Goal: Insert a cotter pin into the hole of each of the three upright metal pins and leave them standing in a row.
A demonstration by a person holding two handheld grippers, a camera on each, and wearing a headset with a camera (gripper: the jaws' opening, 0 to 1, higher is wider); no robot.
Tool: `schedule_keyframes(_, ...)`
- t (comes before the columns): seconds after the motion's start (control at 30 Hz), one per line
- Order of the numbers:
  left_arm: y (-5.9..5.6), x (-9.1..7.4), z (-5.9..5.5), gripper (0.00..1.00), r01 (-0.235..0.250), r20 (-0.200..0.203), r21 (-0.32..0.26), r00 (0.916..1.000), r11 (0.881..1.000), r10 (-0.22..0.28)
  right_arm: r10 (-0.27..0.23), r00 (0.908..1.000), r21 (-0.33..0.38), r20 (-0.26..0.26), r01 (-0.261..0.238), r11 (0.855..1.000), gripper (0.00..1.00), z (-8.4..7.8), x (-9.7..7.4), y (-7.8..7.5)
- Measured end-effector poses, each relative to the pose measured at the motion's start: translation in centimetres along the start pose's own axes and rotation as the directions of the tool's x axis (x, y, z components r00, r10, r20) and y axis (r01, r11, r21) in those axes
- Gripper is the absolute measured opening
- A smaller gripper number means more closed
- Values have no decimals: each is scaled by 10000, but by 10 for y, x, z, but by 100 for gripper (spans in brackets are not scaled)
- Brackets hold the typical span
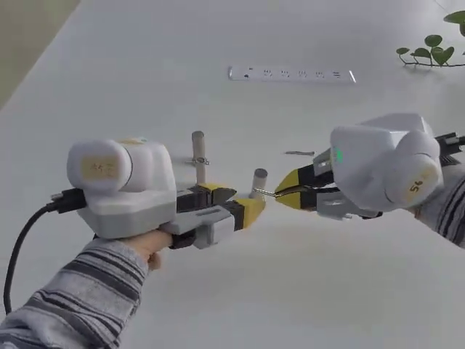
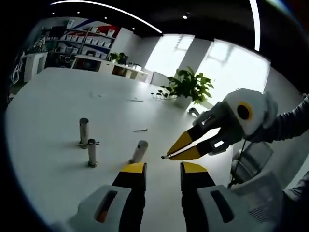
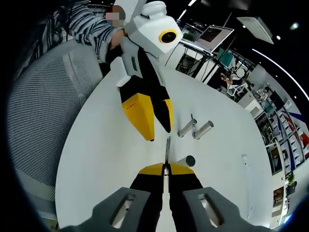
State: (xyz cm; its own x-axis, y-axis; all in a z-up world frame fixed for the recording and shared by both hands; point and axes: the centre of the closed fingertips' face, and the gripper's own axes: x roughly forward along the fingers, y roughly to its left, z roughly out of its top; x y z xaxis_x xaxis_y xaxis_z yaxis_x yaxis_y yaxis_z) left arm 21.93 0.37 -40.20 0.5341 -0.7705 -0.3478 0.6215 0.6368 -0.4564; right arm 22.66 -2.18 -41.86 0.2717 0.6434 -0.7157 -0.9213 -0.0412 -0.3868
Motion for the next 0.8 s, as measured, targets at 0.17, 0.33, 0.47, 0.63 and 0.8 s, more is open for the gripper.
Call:
schedule_keyframes(0.17, 0, 1, 1, 17, 171, 188, -556, 9997, 9983, -161, 65, 9997, -247, 230, -60, 9997, 0, 9, 1, 1)
schedule_keyframes(0.33, -1, 1, 3, 11, 376, 385, -1030, 9987, 9940, -338, 175, 9993, -405, 331, -161, 9991, 0, 14, 2, 4)
schedule_keyframes(0.47, -3, 1, 3, 5, 477, 431, -1157, 9981, 9921, -430, 177, 9991, -486, 373, -159, 9987, 0, 16, 3, 5)
schedule_keyframes(0.63, -4, 0, 4, 2, 512, 543, -1307, 9975, 9901, -444, 230, 9991, -594, 365, -208, 9980, 0, 18, 3, 7)
schedule_keyframes(0.8, -4, 0, 3, 0, 526, 526, -1371, 9976, 9892, -458, 182, 9991, -598, 376, -159, 9981, 0, 20, 3, 6)
